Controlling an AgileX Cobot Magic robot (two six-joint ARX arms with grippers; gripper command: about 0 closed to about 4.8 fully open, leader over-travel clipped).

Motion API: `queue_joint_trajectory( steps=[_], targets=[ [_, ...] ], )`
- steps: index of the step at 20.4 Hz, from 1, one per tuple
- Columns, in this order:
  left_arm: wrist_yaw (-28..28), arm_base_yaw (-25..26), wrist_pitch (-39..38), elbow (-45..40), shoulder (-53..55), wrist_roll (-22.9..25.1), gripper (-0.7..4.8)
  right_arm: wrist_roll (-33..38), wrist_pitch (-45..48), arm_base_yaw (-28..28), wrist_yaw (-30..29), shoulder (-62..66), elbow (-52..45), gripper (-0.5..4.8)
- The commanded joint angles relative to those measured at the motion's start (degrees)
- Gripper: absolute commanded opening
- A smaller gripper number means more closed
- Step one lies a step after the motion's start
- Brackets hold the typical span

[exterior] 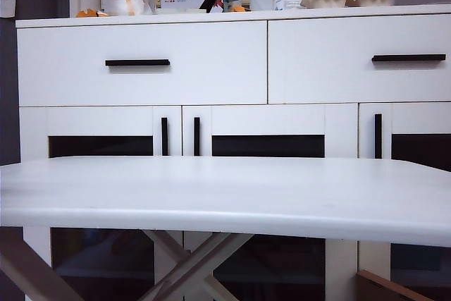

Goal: Pick up a can of beer from the white table, open the left drawer, place the beer inside the drawer, and finally close the drawer.

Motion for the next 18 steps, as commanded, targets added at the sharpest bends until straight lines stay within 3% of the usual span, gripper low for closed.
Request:
queue_joint_trajectory(
  steps=[1, 4, 18],
  targets=[
    [0.92, -0.02, 0.66, 0.13, 0.09, -0.22, -0.06, 0.04, 0.61, 0.09, -0.02, -0.02, 0.24, 0.00],
    [4.50, 0.70, 0.59, 0.13, 0.09, -0.87, -0.06, 0.04, 0.61, 0.09, -0.02, -0.02, 0.24, -0.01],
    [3.93, 2.01, 0.44, 0.13, 0.09, -2.54, 0.03, 0.04, 0.61, 0.09, -0.02, -0.02, 0.24, -0.01]
  ],
)
